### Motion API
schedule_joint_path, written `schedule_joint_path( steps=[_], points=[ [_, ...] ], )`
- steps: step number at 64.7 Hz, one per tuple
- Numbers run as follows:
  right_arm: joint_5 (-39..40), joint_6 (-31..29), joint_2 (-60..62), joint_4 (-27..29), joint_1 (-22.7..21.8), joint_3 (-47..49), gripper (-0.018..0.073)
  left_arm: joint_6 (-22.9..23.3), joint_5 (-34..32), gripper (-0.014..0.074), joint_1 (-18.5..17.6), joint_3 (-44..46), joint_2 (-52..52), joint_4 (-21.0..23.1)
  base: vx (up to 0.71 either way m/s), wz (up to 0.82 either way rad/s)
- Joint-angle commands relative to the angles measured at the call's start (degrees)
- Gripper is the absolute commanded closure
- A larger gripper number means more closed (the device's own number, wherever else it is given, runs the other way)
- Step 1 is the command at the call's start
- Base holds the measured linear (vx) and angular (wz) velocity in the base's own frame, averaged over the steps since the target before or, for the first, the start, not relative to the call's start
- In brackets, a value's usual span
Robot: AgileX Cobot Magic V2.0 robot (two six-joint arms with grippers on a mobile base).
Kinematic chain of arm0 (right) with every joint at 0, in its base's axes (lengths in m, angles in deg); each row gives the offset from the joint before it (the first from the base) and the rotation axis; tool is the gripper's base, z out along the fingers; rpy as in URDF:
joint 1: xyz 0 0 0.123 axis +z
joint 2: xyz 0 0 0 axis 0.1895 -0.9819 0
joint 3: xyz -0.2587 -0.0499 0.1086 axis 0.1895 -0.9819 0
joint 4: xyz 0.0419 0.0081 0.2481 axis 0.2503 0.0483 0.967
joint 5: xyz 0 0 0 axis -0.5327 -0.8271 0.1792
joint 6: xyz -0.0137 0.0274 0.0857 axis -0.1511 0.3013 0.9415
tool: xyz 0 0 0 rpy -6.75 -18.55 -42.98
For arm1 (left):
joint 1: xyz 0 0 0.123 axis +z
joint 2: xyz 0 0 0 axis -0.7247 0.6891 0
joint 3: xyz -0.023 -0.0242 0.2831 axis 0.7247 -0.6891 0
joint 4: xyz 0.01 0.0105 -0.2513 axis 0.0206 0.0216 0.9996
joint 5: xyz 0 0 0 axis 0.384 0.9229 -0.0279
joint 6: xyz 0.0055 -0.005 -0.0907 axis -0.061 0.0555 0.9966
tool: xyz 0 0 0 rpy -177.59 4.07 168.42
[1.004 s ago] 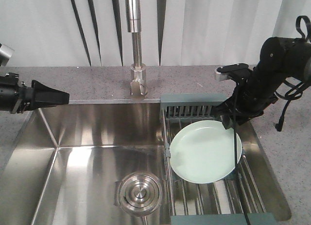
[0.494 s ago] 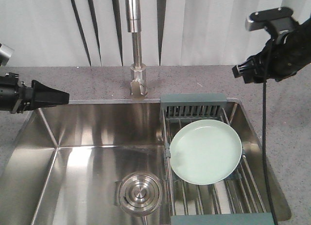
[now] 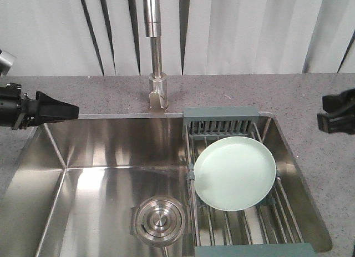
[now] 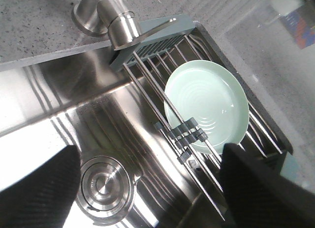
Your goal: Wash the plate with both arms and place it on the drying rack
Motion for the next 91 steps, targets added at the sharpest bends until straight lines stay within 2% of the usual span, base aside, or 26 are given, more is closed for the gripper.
schedule_joint_path(
  steps=[1,17,33,42,49,60,91],
  points=[
    [7.4,0.2,6.4,-0.8,-0.2,-4.2,0.022,-0.2,3.0,0.0044,0.2,1.3,-2.7,3.7,0.0,0.0],
    [8.2,1.4,22.9,-0.7,-0.2,-16.9,0.022,-0.2,3.0,0.0044,0.2,1.3,-2.7,3.7,0.0,0.0],
    [7.4,1.6,41.6,-0.6,-0.2,-25.4,0.022,-0.2,3.0,0.0044,0.2,1.3,-2.7,3.7,0.0,0.0],
    [3.4,1.9,49.7,-0.5,-0.2,-29.6,0.022,-0.2,3.0,0.0044,0.2,1.3,-2.7,3.7,0.0,0.0],
    [2.8,1.5,52.2,-1.0,-0.2,-33.4,0.022,-0.2,3.0,0.0044,0.2,1.3,-2.7,3.7,0.0,0.0],
    [12.9,1.4,52.2,-1.7,-0.2,-37.6,0.022,-0.2,3.0,0.0044,0.2,1.3,-2.7,3.7,0.0,0.0],
    [11.6,1.4,52.2,-1.7,-0.2,-38.0,0.022,-0.2,3.0,0.0044,0.2,1.3,-2.7,3.7,0.0,0.0]
  ],
)
